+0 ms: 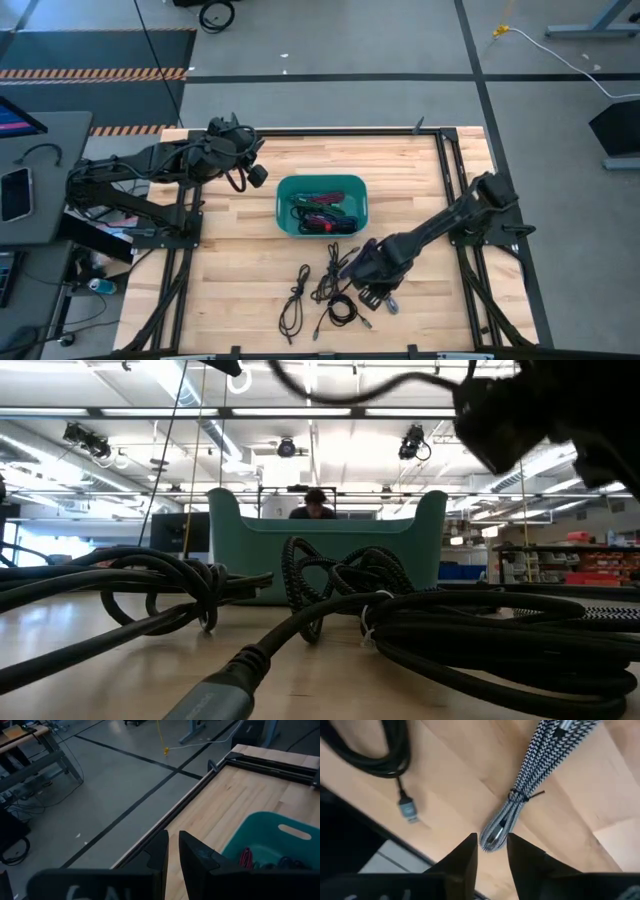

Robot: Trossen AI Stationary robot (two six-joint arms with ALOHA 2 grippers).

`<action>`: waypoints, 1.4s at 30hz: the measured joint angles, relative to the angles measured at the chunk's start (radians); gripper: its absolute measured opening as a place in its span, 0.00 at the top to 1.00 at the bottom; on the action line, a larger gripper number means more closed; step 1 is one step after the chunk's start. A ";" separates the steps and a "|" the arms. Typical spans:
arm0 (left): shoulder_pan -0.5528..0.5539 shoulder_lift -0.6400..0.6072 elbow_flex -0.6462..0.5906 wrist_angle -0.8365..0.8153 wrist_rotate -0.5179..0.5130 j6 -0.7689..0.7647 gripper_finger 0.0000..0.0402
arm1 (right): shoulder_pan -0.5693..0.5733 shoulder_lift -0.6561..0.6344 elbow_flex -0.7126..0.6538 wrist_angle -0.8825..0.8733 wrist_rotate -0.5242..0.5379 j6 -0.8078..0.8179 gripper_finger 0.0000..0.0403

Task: Pick and place USB-C Cables
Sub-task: Put the gray charger cable into the light blue bin

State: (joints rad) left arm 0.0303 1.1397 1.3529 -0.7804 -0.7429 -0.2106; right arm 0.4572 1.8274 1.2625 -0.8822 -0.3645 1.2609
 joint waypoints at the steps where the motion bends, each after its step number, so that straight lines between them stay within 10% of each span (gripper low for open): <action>1: 0.000 0.000 0.000 0.000 0.000 0.003 0.87 | 0.003 0.014 0.000 0.003 -0.001 -0.003 0.71; 16: 0.000 0.000 0.000 -0.003 0.000 0.014 0.87 | 0.008 0.054 0.000 0.006 0.103 -0.006 0.44; 42: 0.000 -0.001 0.000 -0.003 0.000 0.024 0.87 | 0.031 0.049 -0.148 0.166 0.136 0.122 0.43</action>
State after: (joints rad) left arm 0.0303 1.1389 1.3529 -0.7837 -0.7429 -0.1868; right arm 0.4879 1.8762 1.1142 -0.7162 -0.2282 1.3828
